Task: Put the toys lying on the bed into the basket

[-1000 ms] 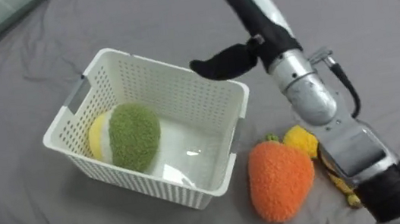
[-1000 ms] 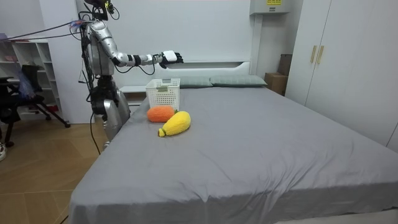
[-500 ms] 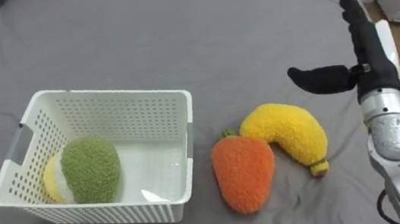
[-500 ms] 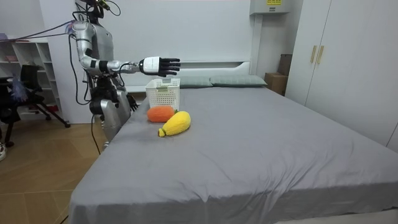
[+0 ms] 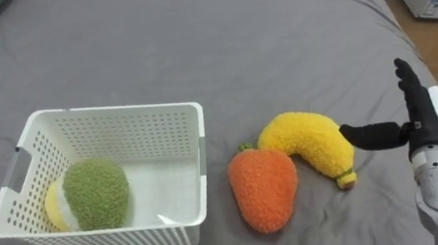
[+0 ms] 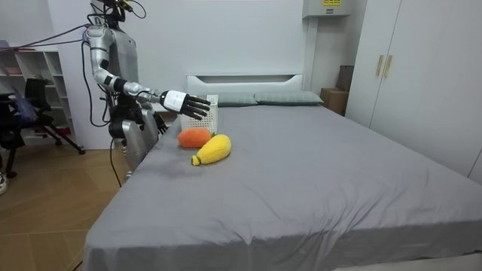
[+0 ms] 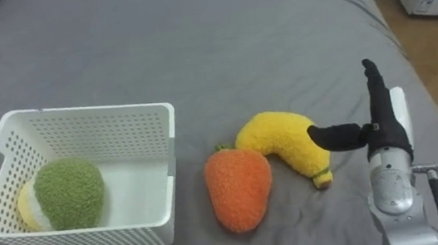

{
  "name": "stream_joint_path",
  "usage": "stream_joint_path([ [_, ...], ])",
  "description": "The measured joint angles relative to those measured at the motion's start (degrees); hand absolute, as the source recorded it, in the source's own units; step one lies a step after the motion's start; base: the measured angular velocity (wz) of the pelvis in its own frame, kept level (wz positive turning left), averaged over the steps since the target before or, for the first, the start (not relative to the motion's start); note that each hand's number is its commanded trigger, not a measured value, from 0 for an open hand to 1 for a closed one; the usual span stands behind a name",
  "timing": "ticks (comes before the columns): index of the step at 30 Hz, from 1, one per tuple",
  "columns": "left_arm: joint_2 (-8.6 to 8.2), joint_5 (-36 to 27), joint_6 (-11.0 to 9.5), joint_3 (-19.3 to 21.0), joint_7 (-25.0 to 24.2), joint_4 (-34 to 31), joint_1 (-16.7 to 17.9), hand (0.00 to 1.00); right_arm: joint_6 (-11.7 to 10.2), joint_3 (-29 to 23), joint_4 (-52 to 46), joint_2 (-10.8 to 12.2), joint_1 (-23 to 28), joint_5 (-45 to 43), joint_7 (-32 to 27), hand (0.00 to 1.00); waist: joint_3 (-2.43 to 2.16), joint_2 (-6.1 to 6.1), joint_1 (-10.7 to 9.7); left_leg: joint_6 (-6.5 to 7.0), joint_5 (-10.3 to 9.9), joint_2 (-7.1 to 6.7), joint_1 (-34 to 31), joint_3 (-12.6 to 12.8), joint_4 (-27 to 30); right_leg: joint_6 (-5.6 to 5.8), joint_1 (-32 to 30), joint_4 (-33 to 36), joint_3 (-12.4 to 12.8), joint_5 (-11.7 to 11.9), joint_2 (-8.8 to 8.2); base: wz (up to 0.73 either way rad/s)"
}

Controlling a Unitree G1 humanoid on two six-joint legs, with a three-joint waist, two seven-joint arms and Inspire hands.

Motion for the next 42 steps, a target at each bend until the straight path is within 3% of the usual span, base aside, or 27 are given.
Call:
stream_joint_path([
  [5, 0.0, -1.34, -0.01, -1.12, -0.1, 0.49, -1.12, 0.0, -0.15, 0.42, 6.63, -0.35, -5.43, -0.33, -1.75, 0.0, -0.05, 0.1, 0.4, 0.02, 0.03, 0.01, -2.86, -0.04, 0.56, -0.19, -2.3, 0.22, 0.0, 0.14, 0.0, 0.0],
  [10, 0.16, -1.37, 0.06, -1.62, -1.35, 1.69, -3.69, 0.0, -0.2, 1.14, 14.93, -0.83, -12.65, 0.76, -2.15, 0.0, 0.22, 0.43, 1.55, 0.01, 0.06, 0.12, -6.24, -0.08, 1.25, -0.26, -5.71, 1.16, -0.02, 0.19, -0.05, 0.01],
  [17, 0.63, -1.79, -0.03, -5.46, -2.29, 3.33, -7.12, 0.0, -0.92, 5.31, 28.96, -2.29, -21.14, 0.35, -2.59, 0.0, 0.45, 0.49, 3.42, 0.04, 0.22, -0.01, -10.15, -1.01, 1.76, -0.33, -9.05, 1.19, -1.16, 0.25, -0.3, 0.08],
  [20, 0.64, -1.83, -0.09, -5.81, -2.32, 3.4, -8.41, 0.0, -1.43, 5.64, 33.02, -2.57, -23.68, -0.22, -2.79, 0.0, 1.02, 0.27, 3.61, 0.04, 0.22, -0.03, -12.33, -1.36, 2.38, -0.36, -10.84, 1.26, -1.52, 0.27, -0.36, 0.05],
  [24, 0.68, -3.03, -0.58, -6.74, -2.34, 3.68, -10.26, 0.0, -1.8, 5.63, 37.06, -4.1, -26.17, -1.79, -3.85, 0.0, 1.4, 0.03, 4.77, 0.06, 0.45, 0.0, -14.67, -1.38, 2.58, -0.37, -13.44, 2.06, -1.59, 0.28, -0.49, 0.0],
  [30, 1.08, -3.02, -1.32, -9.0, -3.23, 5.3, -11.94, 0.0, -2.46, 7.49, 39.99, -5.88, -29.65, -1.99, -4.6, 0.0, 2.6, -0.04, 5.3, -0.01, 0.52, 0.03, -15.8, -1.66, 2.63, -0.37, -14.34, 2.0, -1.89, 0.28, -0.45, 0.02],
  [42, 2.04, -5.0, -1.77, -11.2, -6.48, 7.44, -13.97, 0.0, -3.22, 10.73, 44.74, -5.94, -31.46, -5.93, -2.0, 0.0, 2.75, 0.03, 6.53, 0.0, 0.65, -0.01, -16.68, -1.6, 2.63, -0.38, -15.35, 2.06, -1.86, 0.28, -0.5, 0.0],
])
